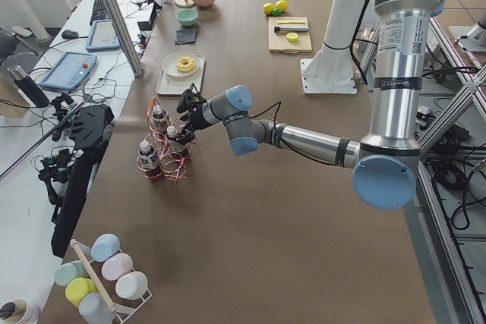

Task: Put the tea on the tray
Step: 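Move the left gripper to the tea rack while the right arm nears the bowl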

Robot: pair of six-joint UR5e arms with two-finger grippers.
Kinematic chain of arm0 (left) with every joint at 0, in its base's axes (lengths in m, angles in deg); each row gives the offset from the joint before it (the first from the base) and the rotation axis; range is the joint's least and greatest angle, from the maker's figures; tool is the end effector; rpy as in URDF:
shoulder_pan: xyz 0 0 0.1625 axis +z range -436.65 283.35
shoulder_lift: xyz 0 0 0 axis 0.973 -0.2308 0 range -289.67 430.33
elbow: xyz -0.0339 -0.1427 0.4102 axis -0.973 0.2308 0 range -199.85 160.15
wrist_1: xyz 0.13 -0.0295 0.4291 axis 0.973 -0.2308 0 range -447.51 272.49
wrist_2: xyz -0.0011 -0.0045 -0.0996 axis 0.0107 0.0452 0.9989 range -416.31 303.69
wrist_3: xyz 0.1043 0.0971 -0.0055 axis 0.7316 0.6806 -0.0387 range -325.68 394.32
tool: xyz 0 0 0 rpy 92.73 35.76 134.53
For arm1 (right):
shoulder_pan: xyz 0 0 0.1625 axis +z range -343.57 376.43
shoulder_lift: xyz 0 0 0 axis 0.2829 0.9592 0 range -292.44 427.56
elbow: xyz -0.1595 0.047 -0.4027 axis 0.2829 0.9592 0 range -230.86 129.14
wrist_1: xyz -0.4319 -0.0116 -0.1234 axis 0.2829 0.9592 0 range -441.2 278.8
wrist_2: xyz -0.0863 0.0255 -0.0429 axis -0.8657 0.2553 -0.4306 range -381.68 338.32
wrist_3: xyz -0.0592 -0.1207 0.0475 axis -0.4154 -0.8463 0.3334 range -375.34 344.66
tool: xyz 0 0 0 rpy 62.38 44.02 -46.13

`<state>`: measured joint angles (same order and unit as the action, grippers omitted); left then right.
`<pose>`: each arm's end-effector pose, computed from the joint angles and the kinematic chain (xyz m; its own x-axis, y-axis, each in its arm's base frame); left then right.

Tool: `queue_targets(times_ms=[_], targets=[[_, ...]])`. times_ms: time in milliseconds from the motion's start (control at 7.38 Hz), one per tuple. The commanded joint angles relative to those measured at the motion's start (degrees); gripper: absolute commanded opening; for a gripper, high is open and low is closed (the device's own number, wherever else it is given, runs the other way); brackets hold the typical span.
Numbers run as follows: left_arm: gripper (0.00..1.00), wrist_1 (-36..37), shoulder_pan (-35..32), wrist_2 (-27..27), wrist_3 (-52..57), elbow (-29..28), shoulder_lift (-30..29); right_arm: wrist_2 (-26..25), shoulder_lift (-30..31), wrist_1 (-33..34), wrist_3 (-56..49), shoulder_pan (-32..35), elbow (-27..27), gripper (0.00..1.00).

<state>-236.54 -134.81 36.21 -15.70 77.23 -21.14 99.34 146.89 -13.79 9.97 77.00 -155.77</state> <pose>0.2115 -0.5811 0.4964 0.6858 0.1126 -0.7190 0.5045 0.6386 0.5812 -0.2551 -0.5740 0.4125 0.6442 -0.4347 0.6293 0.0577 0.8480 0.5268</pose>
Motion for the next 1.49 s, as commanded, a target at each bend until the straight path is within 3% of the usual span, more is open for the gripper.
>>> queue_targets(times_ms=[0,135,271,812,1354], targets=[[0.97,0.15,1.38,-2.08,0.62,-0.92,-2.22,-0.25,-0.05,0.09,0.0,-0.01,0.06,1.0],[0.97,0.06,1.38,-2.08,0.8,-1.62,-3.27,-0.25,-0.05,0.09,0.0,-0.01,0.15,1.0],[0.89,-0.11,1.38,-1.91,5.41,-2.41,-3.8,-0.25,-0.05,0.09,-0.09,-0.01,0.15,1.0],[0.88,-0.11,0.76,-1.82,10.55,-2.68,-3.11,-0.34,-0.05,0.09,0.0,-0.01,0.06,1.0],[0.69,-3.19,0.67,-1.56,9.41,-4.62,-3.63,-0.34,-0.05,0.0,0.0,-0.01,-0.12,1.0]])
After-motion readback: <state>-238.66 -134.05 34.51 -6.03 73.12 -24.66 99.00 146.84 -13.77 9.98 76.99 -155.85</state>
